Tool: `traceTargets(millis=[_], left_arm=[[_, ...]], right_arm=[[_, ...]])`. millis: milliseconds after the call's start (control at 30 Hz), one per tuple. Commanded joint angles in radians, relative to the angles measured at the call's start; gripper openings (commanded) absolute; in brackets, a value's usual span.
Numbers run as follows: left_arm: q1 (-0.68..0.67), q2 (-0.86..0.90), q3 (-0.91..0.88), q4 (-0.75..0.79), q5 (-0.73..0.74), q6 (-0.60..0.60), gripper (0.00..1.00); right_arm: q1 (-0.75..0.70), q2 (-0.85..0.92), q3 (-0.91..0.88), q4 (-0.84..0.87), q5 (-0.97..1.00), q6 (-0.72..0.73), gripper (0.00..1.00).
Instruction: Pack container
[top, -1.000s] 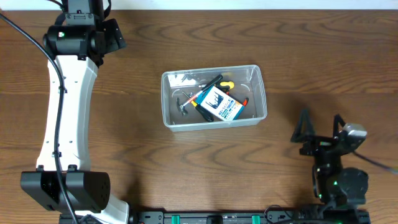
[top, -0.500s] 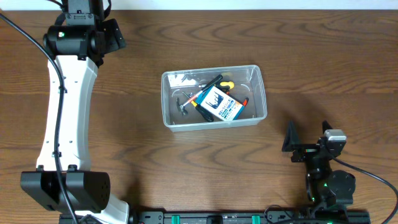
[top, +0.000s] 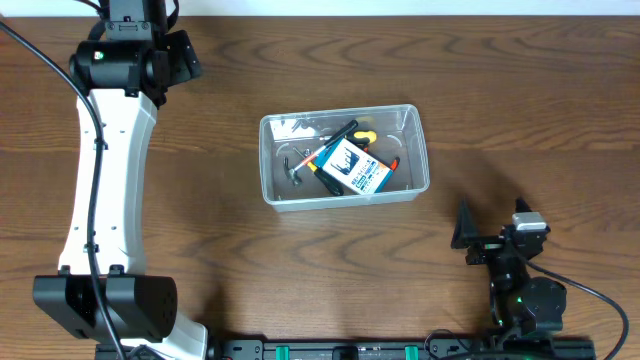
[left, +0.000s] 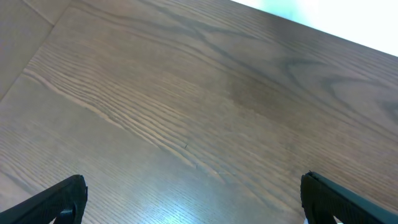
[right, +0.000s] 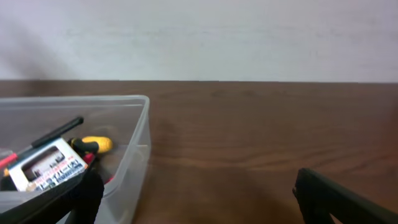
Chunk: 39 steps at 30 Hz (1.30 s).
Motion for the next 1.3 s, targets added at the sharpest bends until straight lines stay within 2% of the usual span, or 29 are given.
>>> traceTargets(millis=[0,1267], left_arm=[[0.002,0.0,0.002,-0.003,-0.005,-0.009,0.98],[0.003,0.003,0.002,-0.004,-0.009,-0.008,0.98]], right_arm=[[-0.006,-0.011,-0.006,-0.001,-0.021,-0.129,0.99],[-0.006,-0.011,-0.006,0.0,-0.018,-0.158,0.99]])
